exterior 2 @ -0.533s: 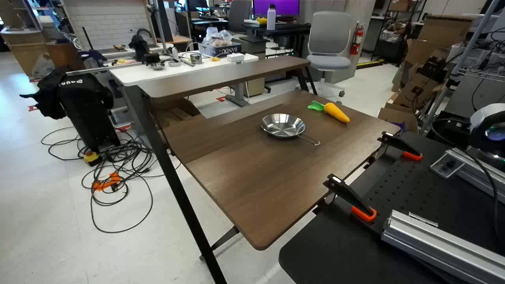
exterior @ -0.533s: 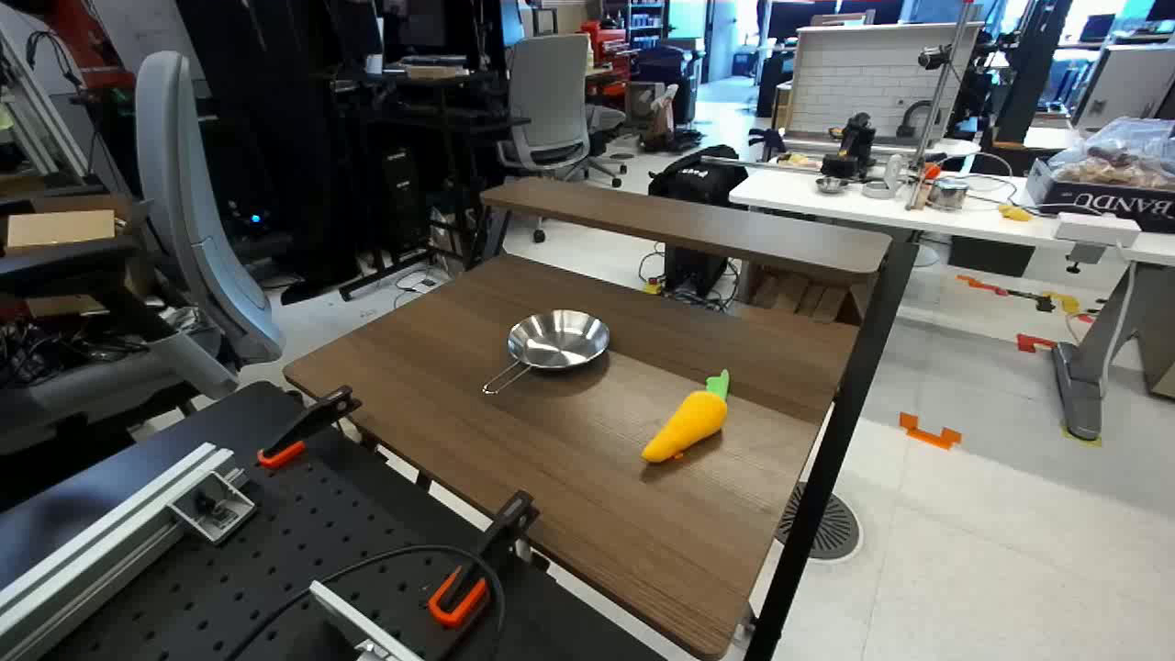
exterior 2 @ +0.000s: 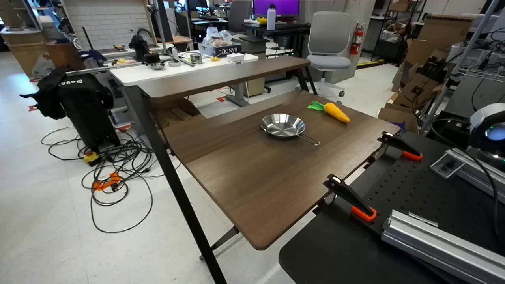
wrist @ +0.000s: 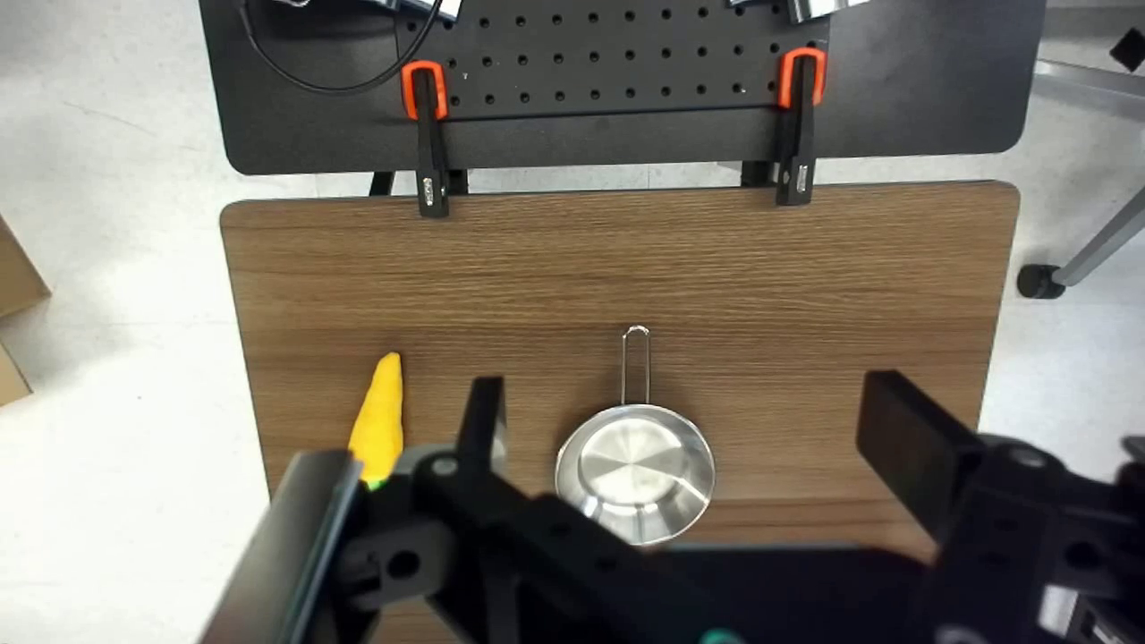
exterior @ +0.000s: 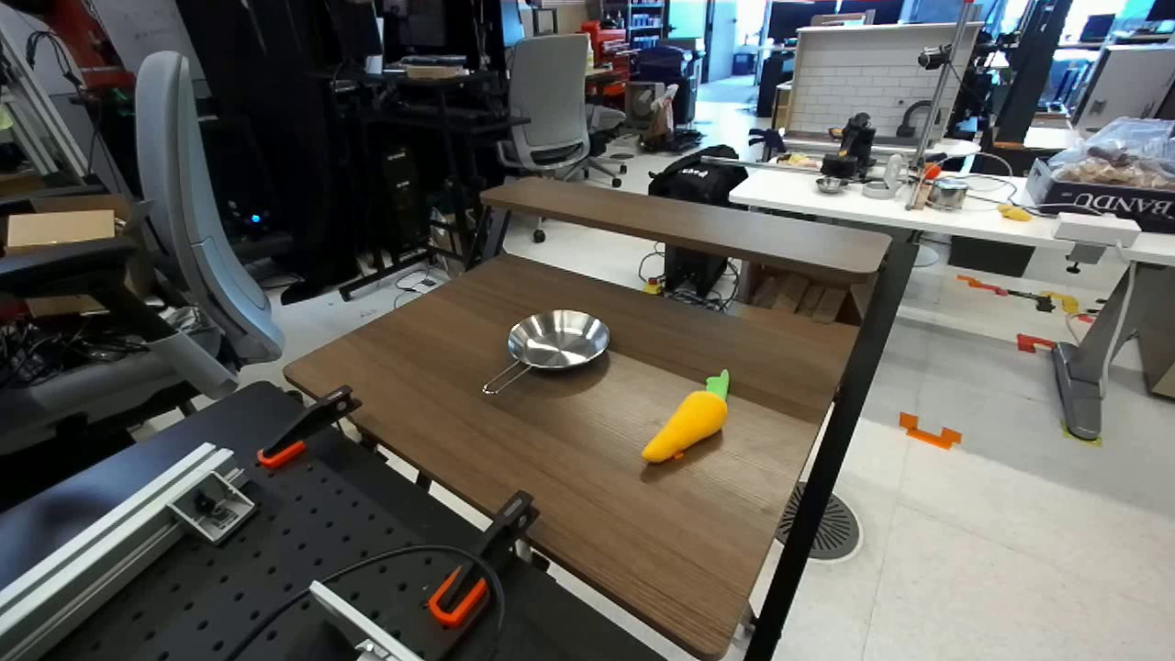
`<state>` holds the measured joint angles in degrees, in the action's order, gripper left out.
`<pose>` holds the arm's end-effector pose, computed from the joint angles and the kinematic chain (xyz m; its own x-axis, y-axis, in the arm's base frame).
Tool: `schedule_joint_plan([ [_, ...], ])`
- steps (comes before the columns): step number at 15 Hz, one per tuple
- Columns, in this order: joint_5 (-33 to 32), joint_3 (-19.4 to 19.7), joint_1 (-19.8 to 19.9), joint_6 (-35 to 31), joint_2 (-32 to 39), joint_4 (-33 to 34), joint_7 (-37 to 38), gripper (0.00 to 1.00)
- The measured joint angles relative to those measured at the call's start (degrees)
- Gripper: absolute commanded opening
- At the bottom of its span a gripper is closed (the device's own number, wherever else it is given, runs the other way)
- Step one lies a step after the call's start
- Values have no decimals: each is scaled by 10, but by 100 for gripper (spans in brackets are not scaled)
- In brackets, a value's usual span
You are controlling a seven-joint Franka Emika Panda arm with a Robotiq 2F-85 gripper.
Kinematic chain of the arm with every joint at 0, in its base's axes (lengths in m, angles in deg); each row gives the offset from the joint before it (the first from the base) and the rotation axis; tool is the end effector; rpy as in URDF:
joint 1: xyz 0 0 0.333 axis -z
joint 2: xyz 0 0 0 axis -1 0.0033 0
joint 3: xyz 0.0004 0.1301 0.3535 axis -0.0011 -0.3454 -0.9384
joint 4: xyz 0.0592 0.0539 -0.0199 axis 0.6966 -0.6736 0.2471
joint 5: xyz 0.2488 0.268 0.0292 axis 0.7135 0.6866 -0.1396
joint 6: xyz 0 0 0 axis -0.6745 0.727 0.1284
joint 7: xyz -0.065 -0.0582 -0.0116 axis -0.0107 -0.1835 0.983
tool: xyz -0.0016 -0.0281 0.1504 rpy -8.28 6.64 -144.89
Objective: Put the stuffed carrot in the pan
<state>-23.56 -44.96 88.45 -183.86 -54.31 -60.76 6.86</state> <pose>0.3063 -0.0003 0.4887 0.9996 0.0217 -0.0164 0.0221 -0.9996 0.0203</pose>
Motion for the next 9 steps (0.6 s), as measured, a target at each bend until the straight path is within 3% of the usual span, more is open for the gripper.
schedule_joint_plan([
  [9,0,2,0,0,3,-12,0,100],
])
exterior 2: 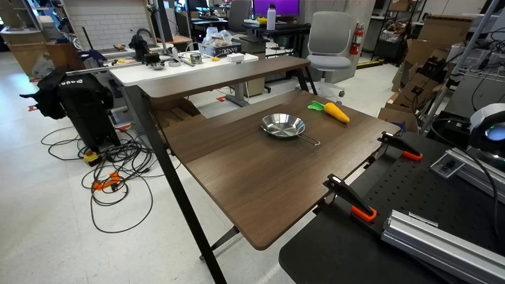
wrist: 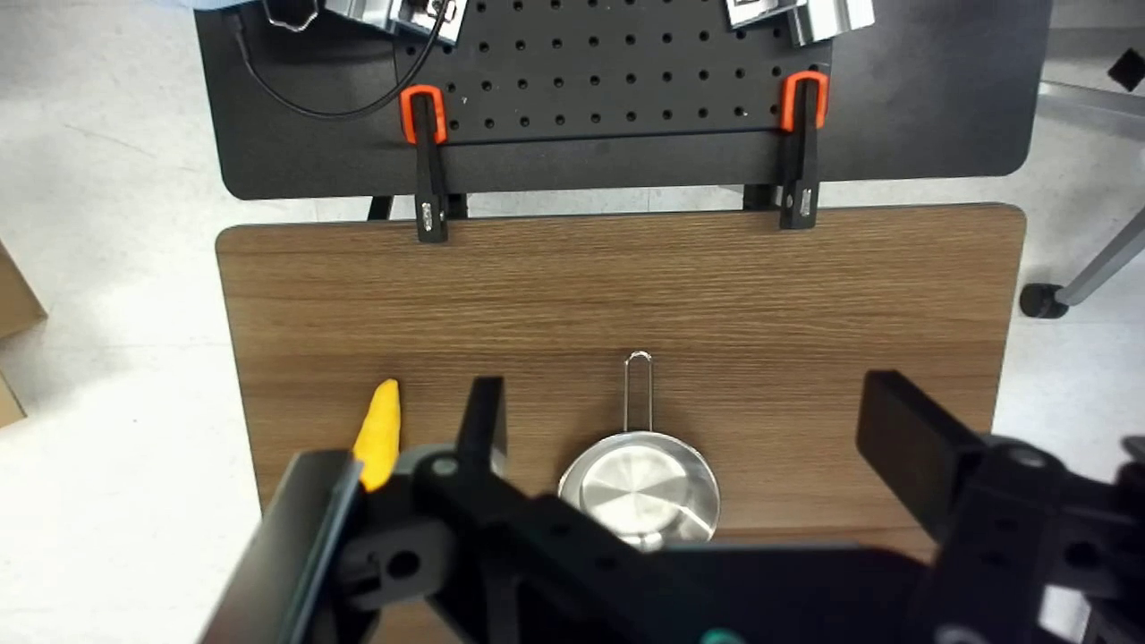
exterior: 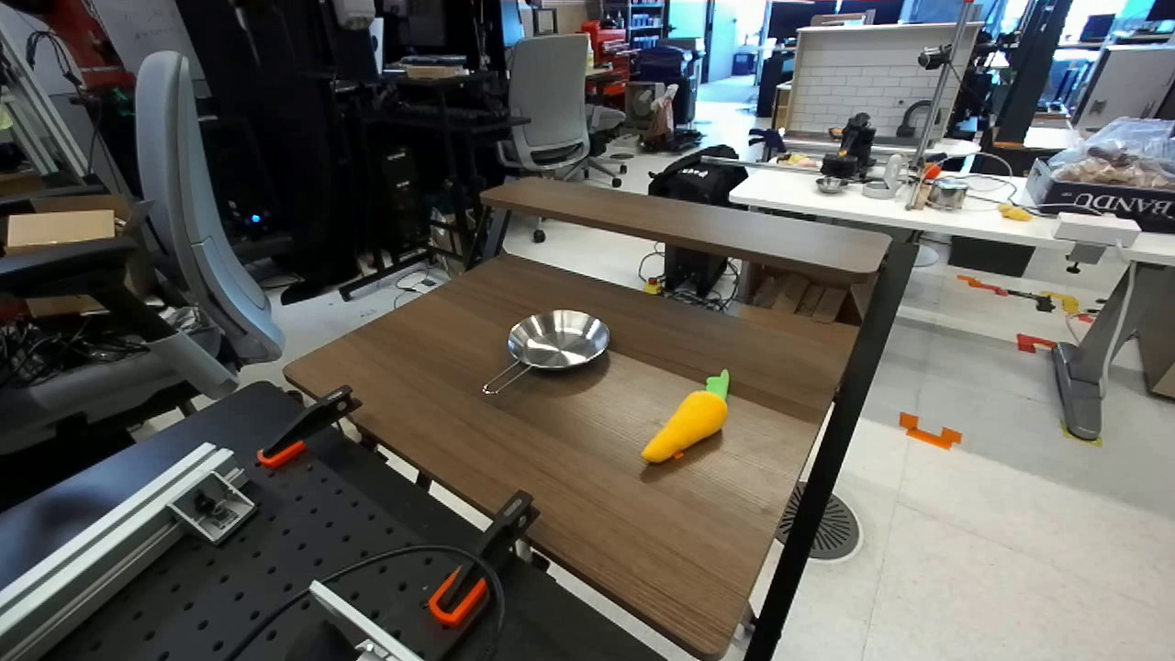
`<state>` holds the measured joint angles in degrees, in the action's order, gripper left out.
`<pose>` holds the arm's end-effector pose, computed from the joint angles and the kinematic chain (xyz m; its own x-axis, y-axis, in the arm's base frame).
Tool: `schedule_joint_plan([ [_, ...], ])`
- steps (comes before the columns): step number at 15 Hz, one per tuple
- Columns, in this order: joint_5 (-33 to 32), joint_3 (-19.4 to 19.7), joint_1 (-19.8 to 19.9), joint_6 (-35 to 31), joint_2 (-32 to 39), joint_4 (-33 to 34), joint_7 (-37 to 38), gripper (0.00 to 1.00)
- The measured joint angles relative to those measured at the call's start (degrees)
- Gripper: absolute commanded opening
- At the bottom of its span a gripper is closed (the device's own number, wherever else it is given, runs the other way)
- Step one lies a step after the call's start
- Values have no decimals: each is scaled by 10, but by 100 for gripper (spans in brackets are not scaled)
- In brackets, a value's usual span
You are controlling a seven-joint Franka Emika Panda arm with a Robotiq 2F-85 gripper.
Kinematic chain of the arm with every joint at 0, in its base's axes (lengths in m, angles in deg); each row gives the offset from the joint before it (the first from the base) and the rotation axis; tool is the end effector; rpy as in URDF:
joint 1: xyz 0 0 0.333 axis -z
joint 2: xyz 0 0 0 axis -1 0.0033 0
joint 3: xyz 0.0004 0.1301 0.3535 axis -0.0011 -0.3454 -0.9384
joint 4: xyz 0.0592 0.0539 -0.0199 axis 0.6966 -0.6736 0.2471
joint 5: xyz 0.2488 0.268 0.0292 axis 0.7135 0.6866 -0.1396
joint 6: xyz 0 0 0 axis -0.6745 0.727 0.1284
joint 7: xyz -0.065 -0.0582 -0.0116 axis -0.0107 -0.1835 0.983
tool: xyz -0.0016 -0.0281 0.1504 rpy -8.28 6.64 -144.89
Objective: Put the stuffed carrot in the pan
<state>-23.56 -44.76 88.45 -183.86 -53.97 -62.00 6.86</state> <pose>0.3027 -0.0014 0.4772 0.9989 0.0191 -0.0440 0.0199 -0.9996 0.0181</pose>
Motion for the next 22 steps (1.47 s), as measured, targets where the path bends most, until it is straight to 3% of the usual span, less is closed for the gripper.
schedule_joint_plan([
  [9,-3,13,24,-10,34,-17,0,100],
  [22,-19,46,67,-130,225,14,0,100],
])
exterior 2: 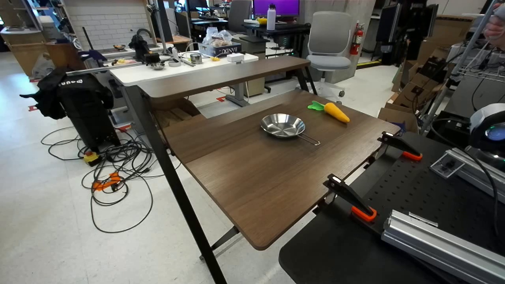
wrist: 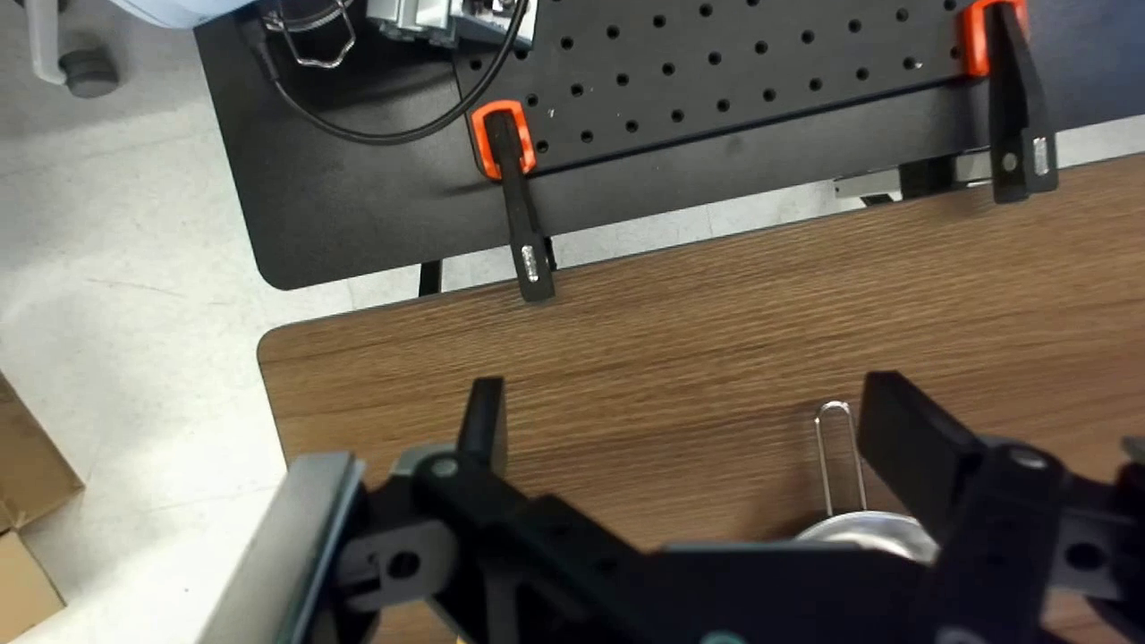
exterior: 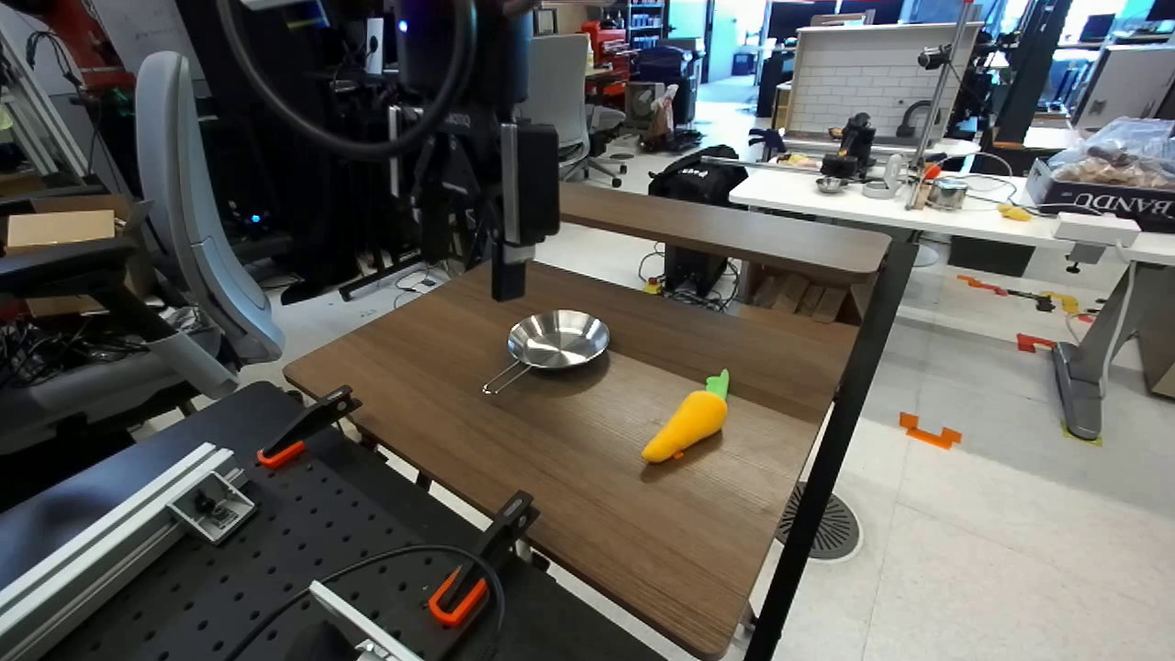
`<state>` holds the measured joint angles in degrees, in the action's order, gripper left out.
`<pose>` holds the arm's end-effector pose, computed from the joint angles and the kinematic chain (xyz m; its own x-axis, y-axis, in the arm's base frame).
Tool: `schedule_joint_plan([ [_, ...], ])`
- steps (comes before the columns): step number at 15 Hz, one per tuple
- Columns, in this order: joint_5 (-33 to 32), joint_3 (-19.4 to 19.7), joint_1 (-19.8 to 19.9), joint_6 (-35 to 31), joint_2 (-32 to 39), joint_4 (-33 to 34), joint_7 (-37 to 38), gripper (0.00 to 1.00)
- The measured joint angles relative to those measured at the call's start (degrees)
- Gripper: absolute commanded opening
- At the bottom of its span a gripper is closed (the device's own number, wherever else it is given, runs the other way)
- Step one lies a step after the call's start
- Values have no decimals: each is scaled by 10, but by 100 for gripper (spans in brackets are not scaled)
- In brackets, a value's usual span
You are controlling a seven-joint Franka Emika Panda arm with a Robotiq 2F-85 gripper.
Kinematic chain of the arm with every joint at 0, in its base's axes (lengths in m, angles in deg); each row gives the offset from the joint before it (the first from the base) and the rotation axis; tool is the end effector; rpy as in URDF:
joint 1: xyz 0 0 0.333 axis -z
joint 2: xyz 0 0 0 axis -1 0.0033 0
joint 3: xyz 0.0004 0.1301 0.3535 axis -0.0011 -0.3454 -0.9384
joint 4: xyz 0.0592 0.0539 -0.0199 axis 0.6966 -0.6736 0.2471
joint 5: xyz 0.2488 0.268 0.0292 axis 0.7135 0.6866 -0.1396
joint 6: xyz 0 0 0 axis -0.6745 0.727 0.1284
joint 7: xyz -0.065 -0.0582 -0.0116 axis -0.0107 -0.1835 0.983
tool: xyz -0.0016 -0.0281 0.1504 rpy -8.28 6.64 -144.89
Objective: Put the stuffed carrot in the pan
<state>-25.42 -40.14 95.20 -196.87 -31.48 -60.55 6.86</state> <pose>0.3753 -0.0774 0.3675 0.9714 -0.1499 -0.1839 -0.1476 -0.9887 0.0263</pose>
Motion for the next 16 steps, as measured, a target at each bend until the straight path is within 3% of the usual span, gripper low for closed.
schedule_joint_plan([
  [16,-48,25,14,-80,307,235,1,100],
])
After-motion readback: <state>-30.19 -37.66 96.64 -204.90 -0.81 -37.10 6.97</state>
